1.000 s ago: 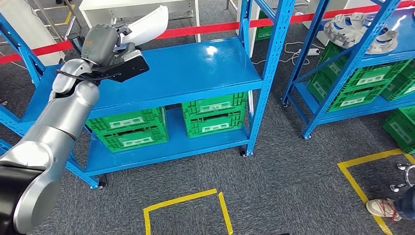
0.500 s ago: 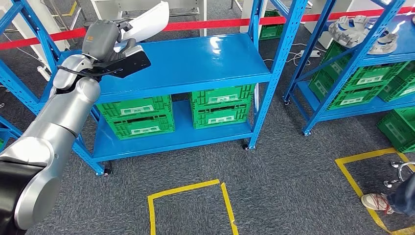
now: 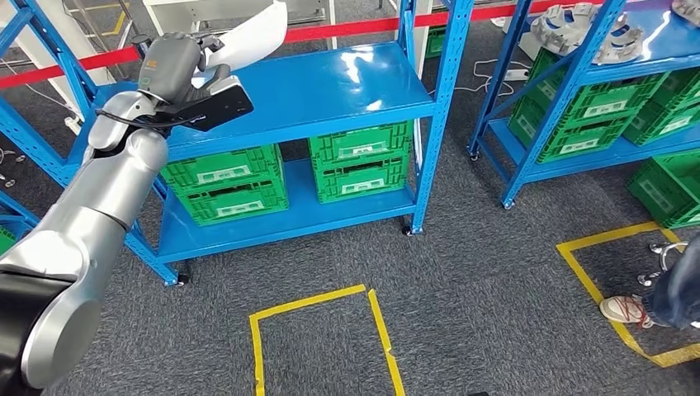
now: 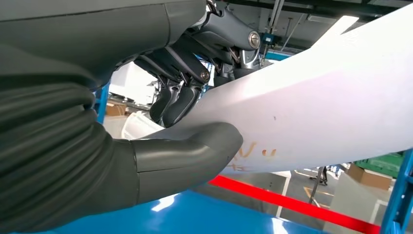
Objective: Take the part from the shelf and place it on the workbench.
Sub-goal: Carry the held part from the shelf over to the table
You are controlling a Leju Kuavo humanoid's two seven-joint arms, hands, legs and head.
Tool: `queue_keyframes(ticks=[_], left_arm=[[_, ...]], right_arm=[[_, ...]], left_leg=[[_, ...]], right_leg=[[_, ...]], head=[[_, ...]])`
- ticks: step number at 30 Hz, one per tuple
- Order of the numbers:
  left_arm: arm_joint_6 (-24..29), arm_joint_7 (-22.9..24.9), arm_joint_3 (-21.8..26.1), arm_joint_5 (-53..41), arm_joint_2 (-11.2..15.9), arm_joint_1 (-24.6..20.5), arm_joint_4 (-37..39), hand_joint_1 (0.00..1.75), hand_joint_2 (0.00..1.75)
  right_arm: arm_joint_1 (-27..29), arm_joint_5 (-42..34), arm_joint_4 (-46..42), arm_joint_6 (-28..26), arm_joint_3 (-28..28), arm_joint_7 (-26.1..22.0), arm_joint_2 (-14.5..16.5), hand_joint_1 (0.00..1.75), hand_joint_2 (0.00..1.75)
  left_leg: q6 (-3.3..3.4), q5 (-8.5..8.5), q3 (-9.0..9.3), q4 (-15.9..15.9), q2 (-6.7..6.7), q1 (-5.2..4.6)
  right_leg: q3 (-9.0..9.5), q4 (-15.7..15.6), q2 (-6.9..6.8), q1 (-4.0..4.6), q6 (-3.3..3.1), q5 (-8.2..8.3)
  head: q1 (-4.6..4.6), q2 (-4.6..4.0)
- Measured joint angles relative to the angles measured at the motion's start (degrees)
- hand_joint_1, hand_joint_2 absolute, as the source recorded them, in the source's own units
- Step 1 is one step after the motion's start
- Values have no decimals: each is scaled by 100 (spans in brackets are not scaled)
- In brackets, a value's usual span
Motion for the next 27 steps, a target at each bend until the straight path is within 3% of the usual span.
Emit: queue_keyframes(ticks=[1, 2, 4, 6, 7, 10, 16, 19, 20, 23, 27], left_arm=[[0, 0, -5, 7, 3, 7, 11, 145, 175], [0, 0, -10, 13, 4, 12, 20, 145, 175], [1, -1, -16, 23, 6, 8, 24, 145, 175], [4, -5, -19, 33, 0, -3, 13, 145, 175], [4, -11, -21, 42, 1, -7, 9, 145, 175], [-4, -51, -24, 99, 11, -10, 3, 145, 175], [-13, -74, -25, 122, 13, -4, -1, 145, 175], [-30, -133, -25, 187, 22, -16, -7, 145, 175], [-42, -162, -25, 218, 33, -18, -8, 145, 175], [-73, -225, -25, 255, 77, 4, -7, 145, 175], [-74, -247, -26, 255, 109, 23, -10, 145, 175]], right_arm=[[3, 0, 0, 1, 0, 1, 0, 0, 0], [4, 0, 0, 1, 0, 1, 0, 0, 0], [3, 1, 0, 1, 0, 1, 1, 0, 0], [-1, 0, 0, 2, 0, 2, 2, 0, 0], [-3, 0, 0, 3, 0, 4, 2, 0, 0], [-6, -1, 0, 7, 0, 20, 2, 0, 0], [-5, -1, 0, 7, 0, 23, 2, 0, 0], [-3, -3, 0, 6, 0, 23, 2, 0, 0], [-2, -4, 0, 2, 0, 21, 2, 0, 0], [3, -3, 0, 7, 0, 18, 2, 0, 0], [5, 21, 0, 25, 0, 34, 13, 0, 0]], left_leg=[[-8, -10, 33, 155, 0, 5], [-8, 77, 161, 116, 0, 8], [16, 277, 695, -519, 0, 10], [72, 253, 1187, -1233, -10, -14], [112, 201, 1284, -1412, -16, -29], [213, 228, 1259, -1494, -21, -61], [229, 243, 1268, -1520, -20, -58], [240, 312, 1251, -1548, -20, -48], [265, 368, 1206, -1543, -29, -55], [333, 474, 1065, -1503, -52, -76], [371, 489, 1019, -1494, -60, -99]], right_leg=[[-78, 5, -2, -1, 8, 58], [-153, 12, -3, -1, 19, 114], [-276, 27, -5, -2, 55, 213], [-342, 37, -4, 6, 114, 297], [-354, 29, -3, 7, 150, 335], [-343, -38, -4, -1, 235, 421], [-345, -55, -5, 1, 246, 420], [-363, -80, -3, 13, 125, 267], [-382, -131, 0, 14, 80, 338], [-444, -266, 10, 1, 187, 732], [-429, -307, 3, -25, 307, 787]], head=[[-6, 0], [-10, 0], [-14, 0], [-10, 0], [-8, 0], [-2, 0], [-1, 0], [14, 0], [26, 0], [57, 0], [54, 0]])
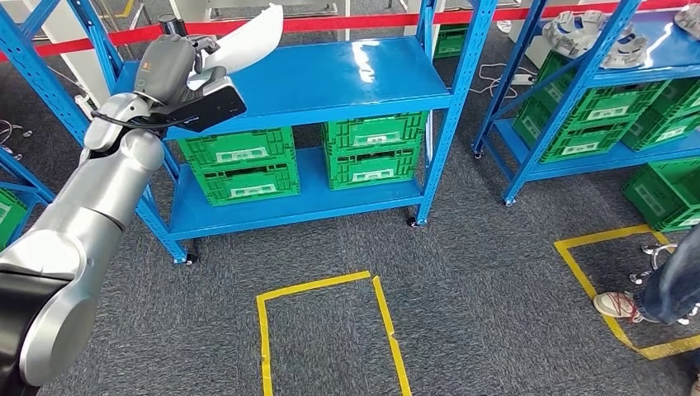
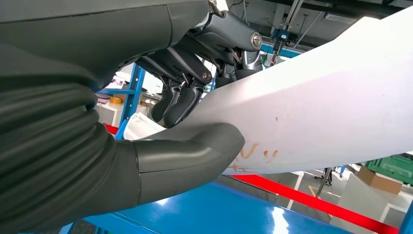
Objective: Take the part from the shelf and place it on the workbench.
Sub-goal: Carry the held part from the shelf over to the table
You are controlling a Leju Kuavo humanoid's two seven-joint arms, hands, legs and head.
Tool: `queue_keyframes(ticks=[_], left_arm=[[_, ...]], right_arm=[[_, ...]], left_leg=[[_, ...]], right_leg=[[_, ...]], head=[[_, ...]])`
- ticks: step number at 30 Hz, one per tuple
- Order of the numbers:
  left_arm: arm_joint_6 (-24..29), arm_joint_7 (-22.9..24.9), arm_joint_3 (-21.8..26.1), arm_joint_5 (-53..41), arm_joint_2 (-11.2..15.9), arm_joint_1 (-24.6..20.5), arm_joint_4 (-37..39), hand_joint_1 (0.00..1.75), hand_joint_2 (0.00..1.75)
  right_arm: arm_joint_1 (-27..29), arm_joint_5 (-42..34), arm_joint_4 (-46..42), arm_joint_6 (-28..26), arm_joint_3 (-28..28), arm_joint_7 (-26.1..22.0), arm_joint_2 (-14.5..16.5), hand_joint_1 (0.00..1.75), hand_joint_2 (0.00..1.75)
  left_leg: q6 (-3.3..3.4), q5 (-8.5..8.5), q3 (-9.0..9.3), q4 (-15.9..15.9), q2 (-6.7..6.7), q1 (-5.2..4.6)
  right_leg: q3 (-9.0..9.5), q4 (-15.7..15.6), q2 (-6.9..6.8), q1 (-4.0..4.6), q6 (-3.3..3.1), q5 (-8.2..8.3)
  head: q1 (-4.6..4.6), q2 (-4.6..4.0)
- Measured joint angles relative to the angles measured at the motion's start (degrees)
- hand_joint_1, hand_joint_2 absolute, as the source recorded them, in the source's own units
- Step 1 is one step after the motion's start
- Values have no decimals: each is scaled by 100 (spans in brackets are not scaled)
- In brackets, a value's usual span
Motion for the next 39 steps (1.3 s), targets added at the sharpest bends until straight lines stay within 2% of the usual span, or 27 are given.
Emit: queue_keyframes(ticks=[2, 3, 4, 6, 7, 8, 9, 10, 12, 14, 16, 18, 19, 21, 22, 23, 24, 26, 28, 29, 31, 32, 34, 36, 37, 38, 39], left_arm=[[4, -15, -2, 0, 19, 6, -13, 145, 175], [6, -24, -3, 0, 21, 8, -19, 145, 175], [7, -30, -3, 0, 20, 16, -21, 145, 175], [7, -32, -4, 0, 28, 48, -19, 145, 175], [7, -31, -4, -1, 32, 75, -16, 145, 175], [7, -32, -4, -1, 33, 101, -15, 145, 175], [7, -33, -4, -2, 33, 121, -14, 145, 175], [7, -34, -4, -2, 32, 133, -15, 145, 175], [7, -31, -4, -2, 34, 129, -29, 145, 175], [7, -33, -6, -2, 39, 121, -47, 145, 175], [5, -40, -10, -3, 57, 124, -52, 145, 175], [1, -41, -18, -7, 93, 119, -52, 145, 175], [-2, -38, -23, -8, 106, 113, -53, 145, 175], [-13, -28, -33, -9, 102, 117, -53, 145, 175], [-22, -24, -38, -9, 92, 131, -50, 145, 175], [-34, -22, -42, -9, 81, 147, -48, 145, 175], [-47, -23, -44, -10, 70, 156, -46, 145, 175], [-74, -31, -45, -11, 43, 139, -49, 145, 175], [-100, -44, -49, -11, -22, 86, -55, 145, 175], [-113, -49, -51, -11, -53, 63, -56, 145, 175], [-141, -57, -56, -11, -107, 43, -52, 145, 175], [-153, -59, -60, -11, -138, 41, -50, 145, 175], [-164, -51, -78, -11, -228, 22, -46, 145, 175], [-164, -40, -112, -11, -359, 11, -39, 145, 175], [-164, -34, -127, -11, -420, 19, -32, 145, 175], [-164, -25, -138, -11, -472, 30, -23, 145, 175], [-163, -14, -144, -11, -508, 38, -16, 145, 175]], right_arm=[[-2, 15, 0, -19, 1, 7, 8, 0, 0], [-2, 22, 0, -33, 2, 10, 8, 0, 0], [-1, 27, 0, -46, 2, 15, 7, 0, 0], [8, 32, 0, -64, 2, 24, 8, 0, 0], [13, 33, 0, -70, 2, 24, 8, 0, 0], [16, 33, 0, -74, 2, 24, 8, 0, 0], [16, 34, 0, -78, 2, 24, 8, 0, 0], [14, 36, 0, -80, 2, 24, 7, 0, 0], [9, 44, 1, -83, 3, 24, 12, 0, 0], [13, 51, 2, -82, 4, 30, 19, 0, 0], [12, 55, 2, -78, 5, 39, 23, 0, 0], [-5, 56, 2, -72, 8, 54, 27, 0, 0], [-10, 54, 2, -69, 9, 64, 30, 0, 0], [2, 47, 2, -74, 9, 81, 30, 0, 0], [11, 40, 2, -79, 9, 84, 30, 0, 0], [16, 30, 2, -86, 9, 81, 31, 0, 0], [17, 19, 2, -92, 9, 75, 32, 0, 0], [15, -3, 2, -99, 8, 62, 41, 0, 0], [16, -27, 2, -101, 7, 49, 52, 0, 0], [16, -37, 2, -99, 7, 45, 55, 0, 0], [14, -51, 2, -96, 6, 53, 60, 0, 0], [10, -54, 2, -94, 5, 62, 60, 0, 0], [13, -62, 2, -92, 4, 85, 61, 0, 0], [42, -72, 2, -92, 1, 96, 59, 0, 0], [58, -73, 2, -92, -2, 95, 58, 0, 0], [68, -73, 2, -92, -4, 89, 57, 0, 0], [71, -71, 2, -92, -6, 81, 54, 0, 0]], left_leg=[[52, 66, 28, -75, -14, 25], [71, 106, 50, -117, -20, 43], [82, 135, 60, -141, -29, 58], [87, 156, 16, -124, -61, 57], [78, 160, -13, -103, -92, 60], [62, 162, -44, -77, -133, 68], [36, 162, -75, -47, -183, 82], [-1, 153, -107, -4, -236, 101], [-105, 117, -197, 109, -337, 123], [-204, 106, -265, 167, -426, 125], [-280, 128, -289, 147, -507, 140], [-342, 32, -367, 282, -385, 143], [-366, -104, -469, 502, -263, 140], [-403, -472, -778, 1221, -51, 135], [-413, -595, -913, 1540, -15, 136], [-414, -625, -968, 1701, 4, 137], [-407, -551, -914, 1642, 22, 137], [-368, -224, -501, 938, 178, 124], [-302, -32, -141, 273, 395, 74], [-264, -12, -86, 141, 439, 52], [-188, 20, -114, 112, 313, 37], [-153, 51, -122, 98, 245, 49], [-79, 114, -141, 68, 115, 81], [-25, 153, -185, 66, -32, 92], [-11, 164, -205, 72, -119, 85], [-5, 170, -220, 80, -204, 77], [-6, 175, -229, 91, -290, 70]], right_leg=[[-22, 25, -7, -13, 65, -51], [-86, 181, -4, -7, 68, -188], [-204, 483, 1, -6, 67, -400], [-510, 1351, 7, -13, 66, -880], [-615, 1690, 7, -22, 71, -1028], [-615, 1817, 7, -34, 76, -1077], [-500, 1713, 12, -49, 83, -1035], [-273, 1387, 43, -72, 93, -924], [160, 711, 217, -109, 105, -825], [300, 490, 289, -101, 53, -863], [297, 497, 169, -83, -51, -844], [304, 471, 69, -89, -149, -821], [305, 457, 19, -93, -186, -810], [302, 453, -89, -77, -222, -805], [299, 454, -153, -71, -226, -805], [297, 455, -222, -66, -228, -805], [298, 456, -289, -61, -228, -805], [307, 459, -426, -46, -224, -804], [314, 461, -557, -11, -187, -801], [319, 455, -620, 6, -159, -794], [339, 429, -746, 14, -93, -774], [342, 438, -723, 4, -57, -785], [236, 695, -426, -18, 1, -981], [-67, 1382, -95, -17, 24, -1357], [-229, 1742, -44, -7, 23, -1499], [-330, 1966, -22, 5, 17, -1547], [-330, 1976, -9, 16, 2, -1487]], head=[[-2, 0], [7, 0], [18, 0], [35, 0], [37, 0], [37, 0], [38, 0], [39, 0], [45, 0], [32, 0], [14, 0], [-14, 0], [-39, 0], [-86, 0], [-91, 0], [-94, 0], [-97, 0], [-102, 0], [-105, 0], [-104, 0], [-95, 0], [-92, 0], [-71, 0], [-35, 0], [-19, 0], [-10, 0], [-3, 0]])
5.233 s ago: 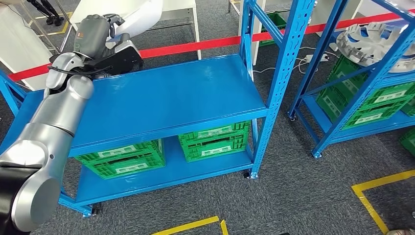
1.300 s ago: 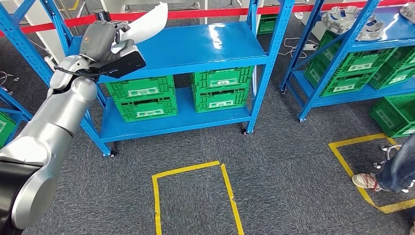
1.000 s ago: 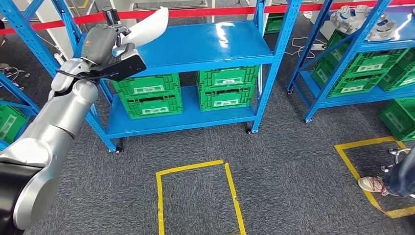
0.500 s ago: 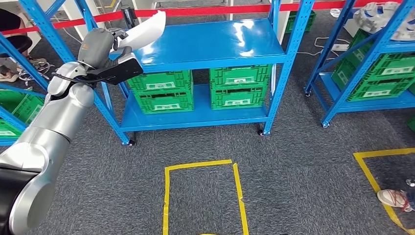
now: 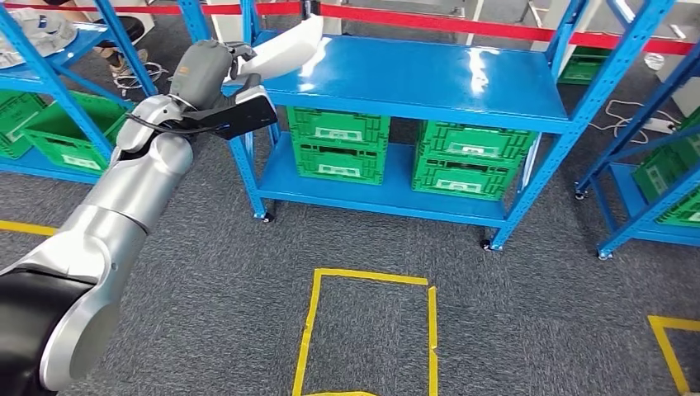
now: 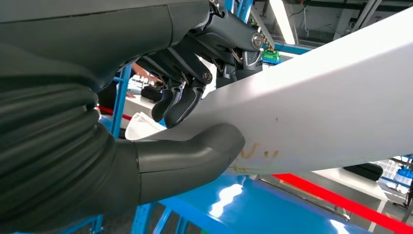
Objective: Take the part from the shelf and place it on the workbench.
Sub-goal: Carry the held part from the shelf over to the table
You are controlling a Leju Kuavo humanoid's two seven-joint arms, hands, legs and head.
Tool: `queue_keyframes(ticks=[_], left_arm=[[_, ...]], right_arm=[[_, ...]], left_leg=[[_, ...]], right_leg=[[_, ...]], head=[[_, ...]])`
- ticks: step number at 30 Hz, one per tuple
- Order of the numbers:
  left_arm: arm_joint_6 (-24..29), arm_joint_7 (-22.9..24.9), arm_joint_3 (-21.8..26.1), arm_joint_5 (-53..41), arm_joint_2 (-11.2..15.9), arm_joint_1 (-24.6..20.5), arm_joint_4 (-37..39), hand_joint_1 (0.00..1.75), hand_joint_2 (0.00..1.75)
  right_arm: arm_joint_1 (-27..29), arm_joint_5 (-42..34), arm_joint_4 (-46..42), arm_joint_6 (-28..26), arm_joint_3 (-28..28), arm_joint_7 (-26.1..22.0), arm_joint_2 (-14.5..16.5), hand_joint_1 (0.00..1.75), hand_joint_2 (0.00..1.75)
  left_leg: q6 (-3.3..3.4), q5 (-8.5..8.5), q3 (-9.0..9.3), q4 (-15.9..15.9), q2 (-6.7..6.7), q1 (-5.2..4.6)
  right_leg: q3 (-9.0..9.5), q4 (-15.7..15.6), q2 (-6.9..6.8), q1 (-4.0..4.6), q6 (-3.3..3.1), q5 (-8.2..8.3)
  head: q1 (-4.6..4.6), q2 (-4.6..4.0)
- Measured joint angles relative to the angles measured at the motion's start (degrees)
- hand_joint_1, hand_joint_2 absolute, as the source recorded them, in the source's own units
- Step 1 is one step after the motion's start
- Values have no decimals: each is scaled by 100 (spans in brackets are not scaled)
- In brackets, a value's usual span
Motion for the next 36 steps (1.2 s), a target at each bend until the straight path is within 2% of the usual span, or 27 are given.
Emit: queue_keyframes(ticks=[1, 2, 3, 5, 6, 7, 8, 10, 12, 14, 15, 16, 17, 19, 20, 21, 23, 24, 25, 27, 28, 29, 30, 31, 32, 34, 36], left_arm=[[3, 12, -1, 0, -19, 1, 4, 145, 175], [7, 20, -2, 0, -34, -4, 3, 145, 175], [11, 24, -2, 0, -45, -16, -1, 145, 175], [18, 27, -4, -2, -72, -38, -14, 145, 175], [19, 29, -5, -4, -77, -43, -20, 145, 175], [19, 30, -7, -6, -76, -45, -27, 145, 175], [19, 30, -7, -8, -61, -46, -34, 145, 175], [20, 31, -9, -9, -43, -66, -43, 145, 175], [22, 31, -21, -9, -44, -81, -44, 145, 175], [22, 28, -40, -11, -50, -64, -38, 145, 175], [20, 24, -46, -13, -50, -54, -34, 145, 175], [18, 12, -48, -13, -50, -50, -31, 145, 175], [16, -7, -48, -12, -53, -53, -30, 145, 175], [19, -55, -49, -11, -81, -72, -33, 145, 175], [24, -74, -51, -10, -99, -79, -34, 145, 175], [30, -88, -52, -9, -112, -82, -33, 145, 175], [38, -100, -54, -5, -115, -82, -35, 145, 175], [40, -104, -54, -4, -114, -87, -38, 145, 175], [44, -105, -55, -3, -121, -94, -43, 145, 175], [49, -107, -59, 1, -153, -99, -42, 145, 175], [50, -110, -63, 2, -172, -90, -37, 145, 175], [53, -115, -66, 3, -184, -74, -31, 145, 175], [59, -123, -69, 6, -189, -59, -26, 145, 175], [72, -129, -69, 11, -183, -50, -24, 145, 175], [90, -134, -69, 17, -175, -46, -24, 145, 175], [140, -150, -69, 28, -168, -49, -27, 145, 175], [192, -176, -69, 34, -169, -49, -27, 145, 175]], right_arm=[[0, 2, 0, 0, -1, -9, -3, 0, 0], [-1, 4, 0, -1, -1, -15, -8, 0, 0], [0, 5, 0, -3, -1, -22, -15, 0, 0], [1, 8, 0, -8, -2, -33, -26, 0, 0], [-2, 9, 0, -10, -3, -38, -30, 0, 0], [-7, 10, 0, -12, -4, -42, -30, 0, 0], [-13, 11, -1, -12, -4, -42, -27, 0, 0], [-19, 12, -2, -14, -5, -50, -26, 0, 0], [-7, 12, -2, -14, -6, -57, -27, 0, 0], [5, 3, -2, -14, -8, -53, -27, 0, 0], [5, -7, -2, -13, -9, -45, -27, 0, 0], [3, -20, -2, -13, -11, -29, -25, 0, 0], [2, -32, -2, -11, -14, -9, -22, 0, 0], [0, -60, -2, -20, -22, 22, -15, 0, 0], [-1, -73, -2, -29, -28, 28, -11, 0, 0], [-2, -85, -2, -41, -37, 32, -6, 0, 0], [-7, -102, -2, -65, -59, 38, 11, 0, 0], [-10, -107, -2, -76, -69, 38, 19, 0, 0], [-12, -110, -2, -85, -78, 34, 27, 0, 0], [-3, -113, -2, -93, -88, 28, 36, 0, 0], [6, -114, -2, -94, -92, 26, 39, 0, 0], [13, -111, -2, -93, -95, 23, 42, 0, 0], [16, -107, -2, -93, -97, 20, 43, 0, 0], [17, -103, -2, -92, -97, 18, 43, 0, 0], [16, -100, -2, -91, -97, 17, 43, 0, 0], [15, -101, -2, -90, -98, 13, 43, 0, 0], [10, -114, -2, -89, -99, 4, 44, 0, 0]], left_leg=[[-5, 2, -3, 14, -78, -4], [-13, 2, -5, 30, -150, -4], [-30, 1, -19, 47, -217, -8], [-86, 13, -65, 66, -347, 0], [-127, 30, -91, 60, -414, 10], [-168, 52, -109, 46, -486, 18], [-201, 59, -129, 44, -468, 17], [-258, -63, -247, 234, -174, -10], [-306, -372, -551, 849, 185, -7], [-348, -571, -857, 1469, 283, 32], [-362, -533, -887, 1533, 303, 51], [-371, -404, -804, 1377, 331, 64], [-372, -218, -614, 1023, 399, 70], [-326, 14, -228, 286, 680, 36], [-287, 56, -119, 75, 769, 16], [-244, 45, -91, 4, 797, -3], [-162, 80, -91, -21, 630, 7], [-124, 99, -84, -44, 555, 20], [-87, 121, -75, -67, 481, 34], [-37, 146, -74, -90, 332, 46], [-24, 149, -81, -88, 253, 42], [-17, 150, -87, -84, 165, 35], [-15, 150, -90, -74, 74, 27], [-17, 150, -91, -60, -12, 23], [-23, 147, -92, -42, -97, 21], [-59, 139, -115, 3, -251, 21], [-134, 154, -163, 17, -396, 27]], right_leg=[[114, -224, 28, 7, -21, 155], [311, -614, 106, 7, -45, 349], [511, -1005, 238, 0, -66, 476], [749, -1476, 416, -3, -90, 570], [771, -1516, 420, 4, -100, 547], [780, -1536, 349, 4, -122, 565], [794, -1561, 274, -5, -154, 582], [822, -1618, 128, -32, -227, 614], [832, -1635, -19, -32, -268, 617], [831, -1630, -181, -34, -275, 607], [832, -1627, -259, -36, -271, 601], [835, -1623, -336, -39, -262, 593], [843, -1618, -409, -42, -247, 582], [866, -1609, -545, -15, -198, 554], [881, -1611, -607, 5, -167, 543], [900, -1622, -671, 25, -134, 537], [936, -1646, -792, 27, -66, 521], [935, -1607, -736, 15, -35, 475], [888, -1472, -601, 1, -13, 378], [615, -838, -211, -16, 9, 31], [426, -444, -97, -14, 9, -141], [264, -127, -40, -7, 7, -244], [189, -7, -12, 0, -1, -228], [223, -118, 7, 4, -15, -100], [354, -424, 52, 2, -31, 104], [697, -1187, 291, -24, -58, 425], [859, -1537, 448, -27, -81, 485]], head=[[5, 0], [10, 0], [11, 0], [12, 0], [13, 0], [15, 0], [21, 0], [-12, 0], [-58, 0], [-68, 0], [-71, 0], [-73, 0], [-75, 0], [-81, 0], [-76, 0], [-69, 0], [-54, 0], [-48, 0], [-40, 0], [-9, 0], [6, 0], [18, 0], [26, 0], [28, 0], [30, 0], [33, 0], [36, 0]])
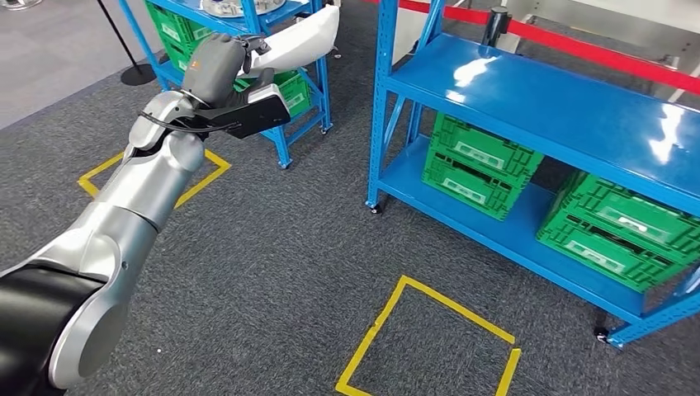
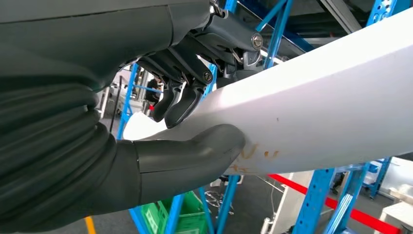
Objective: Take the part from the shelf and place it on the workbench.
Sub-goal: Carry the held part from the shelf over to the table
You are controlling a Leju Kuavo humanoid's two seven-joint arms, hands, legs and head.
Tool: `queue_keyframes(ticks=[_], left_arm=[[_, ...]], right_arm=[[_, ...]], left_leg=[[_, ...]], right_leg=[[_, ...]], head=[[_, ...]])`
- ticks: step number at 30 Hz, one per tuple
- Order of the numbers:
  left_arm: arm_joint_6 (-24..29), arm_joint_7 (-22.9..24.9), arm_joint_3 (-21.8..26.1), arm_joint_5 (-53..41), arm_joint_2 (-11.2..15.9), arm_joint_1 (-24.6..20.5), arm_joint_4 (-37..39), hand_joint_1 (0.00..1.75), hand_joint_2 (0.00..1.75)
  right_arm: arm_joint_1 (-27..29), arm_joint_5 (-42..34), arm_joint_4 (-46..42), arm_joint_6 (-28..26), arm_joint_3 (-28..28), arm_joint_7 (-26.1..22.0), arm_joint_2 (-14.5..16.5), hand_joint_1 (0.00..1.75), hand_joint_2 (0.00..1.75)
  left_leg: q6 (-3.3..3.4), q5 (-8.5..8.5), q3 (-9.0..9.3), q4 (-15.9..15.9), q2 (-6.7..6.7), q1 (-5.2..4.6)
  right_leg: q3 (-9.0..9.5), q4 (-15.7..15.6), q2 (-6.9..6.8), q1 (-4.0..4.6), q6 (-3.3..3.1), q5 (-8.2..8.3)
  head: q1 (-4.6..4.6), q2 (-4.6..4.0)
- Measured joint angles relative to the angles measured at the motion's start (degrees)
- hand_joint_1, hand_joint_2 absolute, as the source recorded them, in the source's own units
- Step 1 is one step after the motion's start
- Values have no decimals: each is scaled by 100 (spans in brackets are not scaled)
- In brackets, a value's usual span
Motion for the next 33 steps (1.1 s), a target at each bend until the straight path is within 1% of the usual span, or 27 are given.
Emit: queue_keyframes(ticks=[2, 3, 4, 5, 6, 7, 8, 9, 10, 11, 13, 14, 15, 17, 18, 19, 20, 22, 23, 24, 25, 26, 27, 29, 30, 31, 33], left_arm=[[58, -21, 0, 8, 24, 8, 1, 145, 175], [88, -26, 0, 12, 44, 12, 1, 145, 175], [111, -29, 0, 15, 60, 12, -1, 145, 175], [127, -31, 0, 19, 65, 12, -2, 145, 175], [138, -34, 0, 23, 60, 14, -2, 145, 175], [144, -38, 0, 26, 52, 26, -1, 145, 175], [147, -40, -1, 28, 45, 46, 0, 145, 175], [148, -42, -1, 29, 43, 67, 2, 145, 175], [149, -41, -2, 29, 44, 84, 2, 145, 175], [152, -40, -2, 29, 45, 88, 1, 145, 175], [169, -39, -2, 29, 42, 68, -2, 145, 175], [185, -41, -2, 29, 33, 55, -3, 145, 175], [204, -42, -2, 29, 27, 49, -3, 145, 175], [239, -42, -2, 28, 40, 52, -2, 145, 175], [253, -41, -2, 28, 55, 57, -3, 145, 175], [272, -36, -2, 27, 66, 53, -4, 145, 175], [293, -31, -1, 26, 61, 47, -8, 145, 175], [328, -23, 0, 17, 23, 50, -7, 145, 175], [337, -23, 0, 10, 3, 65, -4, 145, 175], [342, -23, 0, 4, -10, 85, 1, 145, 175], [346, -19, 0, -1, -14, 99, 4, 145, 175], [352, -14, 0, -2, -13, 104, 5, 145, 175], [360, -9, 0, -2, -13, 102, 4, 145, 175], [377, -3, 0, -2, -18, 82, 2, 145, 175], [385, -1, 0, -5, -20, 73, 2, 145, 175], [391, 4, 0, -10, -15, 67, 2, 145, 175], [396, 13, 0, -21, 10, 66, 2, 145, 175]], right_arm=[[-9, -29, 1, -1, -3, -5, 9, 0, 0], [-12, -45, 0, -4, -5, -8, 17, 0, 0], [-11, -54, -1, -5, -7, -14, 24, 0, 0], [-8, -59, -1, -7, -8, -19, 32, 0, 0], [-4, -61, -2, -8, -10, -23, 32, 0, 0], [1, -61, -2, -7, -13, -26, 32, 0, 0], [3, -61, -2, -8, -16, -26, 33, 0, 0], [3, -61, -2, -8, -19, -26, 33, 0, 0], [2, -61, -2, -9, -21, -26, 32, 0, 0], [0, -61, -2, -9, -21, -28, 32, 0, 0], [-1, -61, -2, -9, -22, -42, 33, 0, 0], [-2, -61, -2, -8, -23, -51, 34, 0, 0], [-4, -61, -2, -5, -23, -61, 34, 0, 0], [-12, -61, -2, 2, -23, -72, 37, 0, 0], [-15, -62, -2, 5, -23, -75, 39, 0, 0], [-18, -64, -2, 8, -24, -76, 41, 0, 0], [-16, -67, -2, 10, -25, -77, 43, 0, 0], [-5, -74, -2, 10, -29, -73, 43, 0, 0], [2, -77, -2, 11, -32, -68, 43, 0, 0], [4, -78, -2, 12, -34, -64, 43, 0, 0], [5, -79, -2, 12, -38, -61, 43, 0, 0], [4, -79, -2, 13, -40, -61, 43, 0, 0], [4, -79, -2, 13, -44, -61, 43, 0, 0], [2, -78, -2, 13, -55, -61, 44, 0, 0], [-1, -78, -2, 13, -59, -61, 44, 0, 0], [-3, -77, -2, 14, -62, -61, 45, 0, 0], [-6, -77, -2, 13, -66, -61, 45, 0, 0]], left_leg=[[-86, 40, -38, -29, -137, 14], [-117, 31, -62, -15, -97, 6], [-144, -31, -117, 84, 37, -6], [-165, -150, -222, 296, 230, -19], [-186, -314, -372, 612, 451, -26], [-207, -488, -560, 1007, 591, -16], [-226, -607, -726, 1350, 658, -4], [-238, -632, -813, 1533, 688, 10], [-244, -559, -792, 1508, 709, 20], [-238, -396, -648, 1247, 744, 25], [-192, -92, -204, 442, 953, -11], [-151, -21, -47, 150, 1042, -35], [-111, -8, 34, -10, 1090, -61], [-32, -12, 36, -57, 985, -78], [-1, 1, 43, -78, 918, -68], [35, 17, 53, -101, 854, -52], [66, 34, 64, -123, 793, -34], [103, 45, 63, -132, 654, -16], [109, 45, 58, -125, 577, -16], [112, 44, 53, -114, 494, -17], [110, 42, 48, -97, 412, -15], [102, 38, 43, -78, 335, -11], [88, 30, 36, -53, 259, -3], [27, 16, -7, 3, 114, 2], [-15, 19, -36, 18, 49, 5], [-61, 35, -63, 17, -18, 12], [-145, 81, -100, -18, -130, 38]], right_leg=[[31, -33, -107, 7, -50, 8], [52, -56, -180, -1, -89, 24], [69, -83, -258, -11, -132, 40], [85, -107, -337, -20, -168, 49], [95, -114, -409, -7, -194, 47], [97, -113, -488, 2, -210, 40], [98, -109, -568, 9, -219, 30], [100, -105, -649, 13, -222, 20], [106, -101, -728, 15, -220, 9], [118, -96, -800, 16, -213, -5], [148, -87, -934, 37, -178, -43], [160, -87, -994, 53, -153, -61], [173, -90, -1054, 69, -125, -74], [207, -111, -1176, 82, -64, -87], [216, -110, -1190, 73, -33, -104], [195, -40, -1094, 60, -5, -163], [121, 134, -937, 48, 16, -271], [-219, 839, -572, 33, 40, -604], [-422, 1220, -497, 35, 47, -735], [-575, 1468, -466, 36, 50, -774], [-633, 1504, -452, 35, 49, -700], [-572, 1302, -432, 28, 48, -522], [-425, 938, -369, 13, 49, -294], [-131, 266, -108, -26, 52, -32], [-55, 95, -21, -33, 43, 4], [-35, 46, 8, -21, 21, -14], [-26, 26, -132, 3, -55, 19]], head=[[2, 0], [-8, 0], [-37, 0], [-66, 0], [-98, 0], [-119, 0], [-120, 0], [-122, 0], [-122, 0], [-124, 0], [-127, 0], [-126, 0], [-120, 0], [-105, 0], [-100, 0], [-98, 0], [-86, 0], [-52, 0], [-34, 0], [-25, 0], [-20, 0], [-17, 0], [-15, 0], [-11, 0], [-10, 0], [-10, 0], [-10, 0]])
